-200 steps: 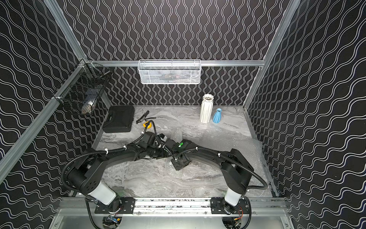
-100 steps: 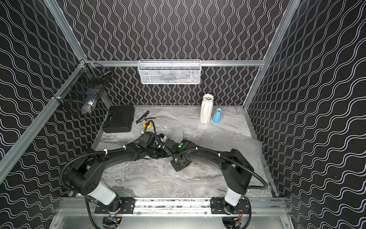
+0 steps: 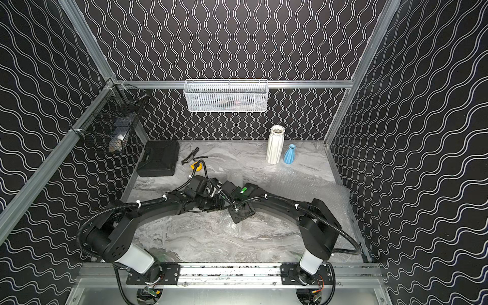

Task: Unwrap the vase from the bubble wrap
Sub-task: Unwrap the bubble wrap at the center of the board.

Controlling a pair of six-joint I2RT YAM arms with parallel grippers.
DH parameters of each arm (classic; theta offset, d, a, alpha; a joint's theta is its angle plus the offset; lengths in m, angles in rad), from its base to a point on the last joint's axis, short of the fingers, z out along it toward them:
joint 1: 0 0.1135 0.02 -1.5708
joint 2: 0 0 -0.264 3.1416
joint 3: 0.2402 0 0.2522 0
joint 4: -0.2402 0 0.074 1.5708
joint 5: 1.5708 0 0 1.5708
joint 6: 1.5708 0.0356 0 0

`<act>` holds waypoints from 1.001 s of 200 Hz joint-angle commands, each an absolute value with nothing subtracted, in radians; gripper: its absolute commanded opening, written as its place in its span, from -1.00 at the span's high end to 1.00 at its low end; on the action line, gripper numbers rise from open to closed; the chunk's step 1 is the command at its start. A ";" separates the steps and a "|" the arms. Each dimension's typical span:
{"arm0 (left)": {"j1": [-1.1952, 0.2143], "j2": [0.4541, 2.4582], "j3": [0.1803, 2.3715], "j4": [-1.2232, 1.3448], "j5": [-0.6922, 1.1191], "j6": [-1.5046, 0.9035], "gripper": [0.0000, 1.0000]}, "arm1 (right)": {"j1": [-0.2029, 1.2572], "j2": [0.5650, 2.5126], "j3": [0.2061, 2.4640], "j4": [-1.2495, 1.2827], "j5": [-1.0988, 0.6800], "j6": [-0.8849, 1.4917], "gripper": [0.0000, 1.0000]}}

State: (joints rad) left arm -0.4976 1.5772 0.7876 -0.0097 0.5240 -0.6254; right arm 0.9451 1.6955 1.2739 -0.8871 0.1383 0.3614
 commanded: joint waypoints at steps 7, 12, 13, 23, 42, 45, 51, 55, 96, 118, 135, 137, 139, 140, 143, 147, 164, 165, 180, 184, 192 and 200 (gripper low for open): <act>-0.505 1.574 0.790 -0.113 0.502 -0.588 -0.52 | 0.935 1.715 1.301 -0.869 0.223 0.414 0.00; -0.505 1.574 0.790 -0.115 0.500 -0.588 -0.52 | 0.934 1.717 1.305 -0.873 0.231 0.419 0.00; -0.505 1.574 0.790 -0.116 0.500 -0.588 -0.52 | 0.933 1.718 1.306 -0.873 0.232 0.420 0.00; -0.506 1.574 0.792 -0.120 0.496 -0.585 -0.52 | 0.932 1.720 1.312 -0.881 0.247 0.428 0.01; -0.506 1.571 0.795 -0.131 0.484 -0.581 -0.52 | 0.931 1.707 1.313 -0.876 0.235 0.417 0.01; -0.506 1.571 0.795 -0.133 0.482 -0.581 -0.52 | 0.932 1.704 1.312 -0.875 0.231 0.414 0.01; -0.507 1.571 0.796 -0.135 0.479 -0.580 -0.52 | 0.931 1.697 1.310 -0.874 0.223 0.409 0.01; -0.507 1.571 0.796 -0.137 0.477 -0.579 -0.52 | 0.930 1.692 1.309 -0.874 0.218 0.407 0.00; -0.507 1.574 0.810 -0.149 0.472 -0.569 -0.52 | 0.930 1.678 1.313 -0.909 0.265 0.415 -0.04; -0.508 1.575 0.818 -0.158 0.479 -0.561 -0.51 | 0.929 1.675 1.315 -0.902 0.285 0.425 -0.05; -0.508 1.573 0.822 -0.165 0.477 -0.557 -0.51 | 0.925 1.683 1.323 -0.895 0.288 0.430 -0.05; -0.508 1.572 0.822 -0.165 0.477 -0.556 -0.51 | 0.925 1.684 1.324 -0.896 0.288 0.431 -0.05; -0.508 1.572 0.822 -0.166 0.476 -0.555 -0.51 | 0.924 1.685 1.326 -0.895 0.288 0.431 -0.05; -0.508 1.572 0.822 -0.167 0.476 -0.555 -0.51 | 0.925 1.686 1.327 -0.895 0.288 0.431 -0.05; -0.509 1.571 0.822 -0.167 0.476 -0.555 -0.51 | 0.924 1.688 1.329 -0.895 0.288 0.430 -0.05; -0.508 1.570 0.822 -0.169 0.475 -0.555 -0.51 | 0.925 1.689 1.331 -0.893 0.288 0.430 -0.05; -0.508 1.569 0.821 -0.169 0.475 -0.553 -0.51 | 0.919 1.700 1.343 -0.884 0.287 0.429 -0.05; -0.508 1.569 0.821 -0.170 0.475 -0.553 -0.51 | 0.919 1.700 1.344 -0.884 0.287 0.428 -0.05; -0.508 1.571 0.821 -0.166 0.477 -0.556 -0.51 | 0.912 1.709 1.358 -0.879 0.290 0.430 -0.05; -0.508 1.571 0.821 -0.166 0.479 -0.558 -0.51 | 0.910 1.711 1.363 -0.879 0.288 0.428 -0.04; -0.508 1.572 0.821 -0.163 0.480 -0.558 -0.51 | 0.908 1.715 1.372 -0.876 0.284 0.424 -0.04; -0.509 1.572 0.821 -0.163 0.480 -0.558 -0.51 | 0.905 1.719 1.378 -0.872 0.280 0.419 -0.04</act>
State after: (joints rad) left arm -0.5053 1.5723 0.8223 -0.0788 0.4908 -0.5880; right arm 0.9115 1.7092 1.3552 -0.8936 0.2718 0.4110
